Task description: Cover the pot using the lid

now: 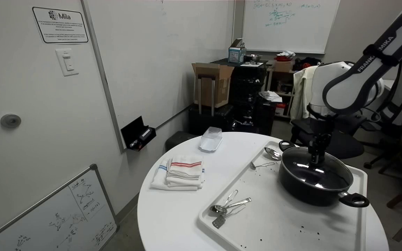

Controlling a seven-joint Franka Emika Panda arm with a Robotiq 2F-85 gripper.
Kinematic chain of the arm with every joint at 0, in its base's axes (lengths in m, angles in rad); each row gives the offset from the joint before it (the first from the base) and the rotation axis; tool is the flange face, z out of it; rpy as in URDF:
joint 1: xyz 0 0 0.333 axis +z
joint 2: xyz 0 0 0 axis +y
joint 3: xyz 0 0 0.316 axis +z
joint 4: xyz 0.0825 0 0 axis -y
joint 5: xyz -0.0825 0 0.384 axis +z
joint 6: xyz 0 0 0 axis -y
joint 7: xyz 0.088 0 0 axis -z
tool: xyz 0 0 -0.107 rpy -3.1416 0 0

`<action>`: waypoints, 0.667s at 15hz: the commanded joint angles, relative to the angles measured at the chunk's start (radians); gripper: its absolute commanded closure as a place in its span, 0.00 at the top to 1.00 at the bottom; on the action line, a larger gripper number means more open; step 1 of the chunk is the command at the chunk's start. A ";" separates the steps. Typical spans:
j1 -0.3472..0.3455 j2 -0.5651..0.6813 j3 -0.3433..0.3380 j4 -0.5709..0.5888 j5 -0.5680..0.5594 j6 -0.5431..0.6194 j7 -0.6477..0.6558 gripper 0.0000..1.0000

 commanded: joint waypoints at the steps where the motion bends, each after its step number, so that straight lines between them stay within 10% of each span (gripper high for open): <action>1: -0.006 -0.031 0.010 -0.008 0.013 -0.028 0.011 0.25; 8: -0.011 -0.023 0.010 -0.008 0.022 -0.028 0.011 0.25; 9: -0.013 -0.024 0.010 -0.007 0.024 -0.032 0.011 0.75; 10: -0.013 -0.024 0.010 -0.007 0.025 -0.033 0.012 0.77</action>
